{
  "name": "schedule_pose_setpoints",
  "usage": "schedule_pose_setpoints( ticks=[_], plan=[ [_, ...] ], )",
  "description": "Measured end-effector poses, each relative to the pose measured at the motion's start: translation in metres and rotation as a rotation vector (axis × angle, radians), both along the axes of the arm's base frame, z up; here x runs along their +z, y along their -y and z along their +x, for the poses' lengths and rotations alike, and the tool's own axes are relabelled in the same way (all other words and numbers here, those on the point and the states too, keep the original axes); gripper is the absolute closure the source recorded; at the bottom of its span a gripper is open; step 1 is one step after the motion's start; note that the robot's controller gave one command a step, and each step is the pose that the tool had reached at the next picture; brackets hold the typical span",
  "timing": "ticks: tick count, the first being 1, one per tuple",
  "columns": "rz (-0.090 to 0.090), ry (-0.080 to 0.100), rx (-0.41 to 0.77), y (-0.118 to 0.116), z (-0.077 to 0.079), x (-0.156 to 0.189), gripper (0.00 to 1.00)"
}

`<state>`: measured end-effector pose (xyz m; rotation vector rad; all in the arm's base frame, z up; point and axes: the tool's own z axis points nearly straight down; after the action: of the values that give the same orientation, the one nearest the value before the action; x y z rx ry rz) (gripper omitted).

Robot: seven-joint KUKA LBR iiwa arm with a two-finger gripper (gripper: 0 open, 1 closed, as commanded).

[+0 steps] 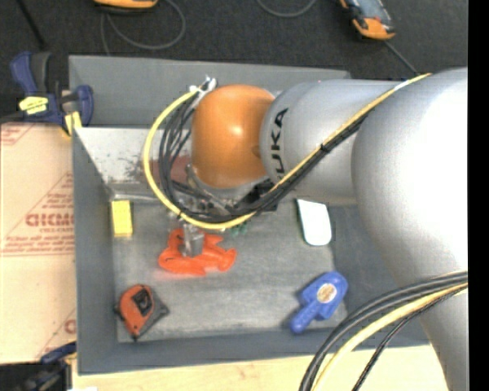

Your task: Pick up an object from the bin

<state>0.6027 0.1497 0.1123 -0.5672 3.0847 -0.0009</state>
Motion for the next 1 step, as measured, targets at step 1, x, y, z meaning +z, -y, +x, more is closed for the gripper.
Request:
schedule_pose_setpoints(
  ticks=[1],
  plan=[
    [0.001, 0.003, -0.001, 0.0, 0.0008, 0.0078, 1.0]
  ],
)
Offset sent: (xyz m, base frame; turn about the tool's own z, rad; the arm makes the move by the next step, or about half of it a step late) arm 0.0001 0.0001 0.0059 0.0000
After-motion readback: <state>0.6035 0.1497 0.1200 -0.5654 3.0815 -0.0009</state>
